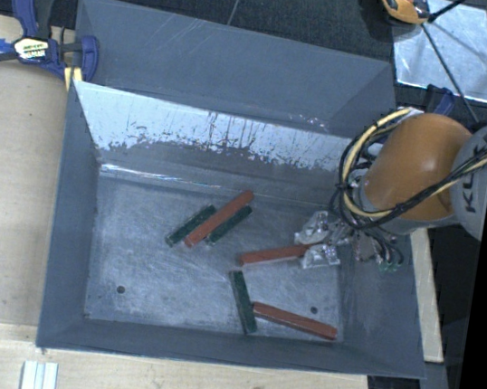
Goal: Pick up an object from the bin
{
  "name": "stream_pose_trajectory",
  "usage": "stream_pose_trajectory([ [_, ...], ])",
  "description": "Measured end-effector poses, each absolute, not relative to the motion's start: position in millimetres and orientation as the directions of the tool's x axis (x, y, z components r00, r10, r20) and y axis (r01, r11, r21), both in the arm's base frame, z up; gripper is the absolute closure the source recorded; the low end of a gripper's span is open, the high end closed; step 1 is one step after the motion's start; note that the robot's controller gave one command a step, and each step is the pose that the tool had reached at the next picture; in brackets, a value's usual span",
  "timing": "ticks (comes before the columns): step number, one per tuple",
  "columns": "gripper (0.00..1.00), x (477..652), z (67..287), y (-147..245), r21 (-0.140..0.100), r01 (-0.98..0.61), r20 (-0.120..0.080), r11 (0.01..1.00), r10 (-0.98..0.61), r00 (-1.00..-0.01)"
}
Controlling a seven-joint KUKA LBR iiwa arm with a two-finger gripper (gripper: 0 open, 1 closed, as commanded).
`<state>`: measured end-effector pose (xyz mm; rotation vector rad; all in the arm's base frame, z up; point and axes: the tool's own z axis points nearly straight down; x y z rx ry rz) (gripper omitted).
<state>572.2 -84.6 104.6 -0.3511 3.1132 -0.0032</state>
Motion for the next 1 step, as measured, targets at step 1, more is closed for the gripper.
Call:
stream_pose_trajectory([
  [1, 1.00, 620.3, 219.4, -81.2, -0.002, -0.308, -0.005, 0.951, -0.308, -0.951],
])
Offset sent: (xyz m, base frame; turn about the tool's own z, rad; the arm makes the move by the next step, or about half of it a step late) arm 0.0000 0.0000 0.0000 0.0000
